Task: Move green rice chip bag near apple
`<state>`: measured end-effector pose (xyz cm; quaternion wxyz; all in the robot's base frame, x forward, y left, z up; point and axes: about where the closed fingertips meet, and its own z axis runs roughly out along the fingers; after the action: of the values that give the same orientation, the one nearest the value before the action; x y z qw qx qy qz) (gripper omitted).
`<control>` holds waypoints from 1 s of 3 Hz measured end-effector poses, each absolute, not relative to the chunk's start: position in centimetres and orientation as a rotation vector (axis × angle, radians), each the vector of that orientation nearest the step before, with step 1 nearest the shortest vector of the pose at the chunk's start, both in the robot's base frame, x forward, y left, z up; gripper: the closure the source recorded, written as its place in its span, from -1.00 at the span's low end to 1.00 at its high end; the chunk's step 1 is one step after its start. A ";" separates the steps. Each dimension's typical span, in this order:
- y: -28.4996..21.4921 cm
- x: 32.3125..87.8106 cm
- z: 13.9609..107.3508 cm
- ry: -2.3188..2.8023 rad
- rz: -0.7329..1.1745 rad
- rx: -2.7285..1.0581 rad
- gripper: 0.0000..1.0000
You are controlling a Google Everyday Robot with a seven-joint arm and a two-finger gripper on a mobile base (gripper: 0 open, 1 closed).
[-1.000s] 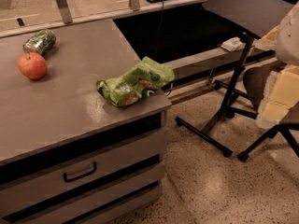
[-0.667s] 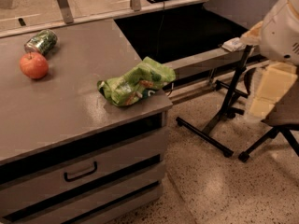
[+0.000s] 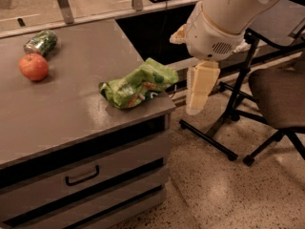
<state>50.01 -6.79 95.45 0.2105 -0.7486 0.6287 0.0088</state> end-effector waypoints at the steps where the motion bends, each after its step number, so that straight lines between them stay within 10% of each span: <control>1: -2.5 53.1 91.4 1.721 0.123 -2.106 -1.00; 3: 0.6 57.4 88.5 1.730 0.180 -2.076 -0.70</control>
Offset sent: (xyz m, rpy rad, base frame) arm 0.0759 0.0822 -0.0745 0.0888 0.0748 0.0413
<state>57.39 0.61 88.49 0.2149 -0.7487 0.6237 0.0650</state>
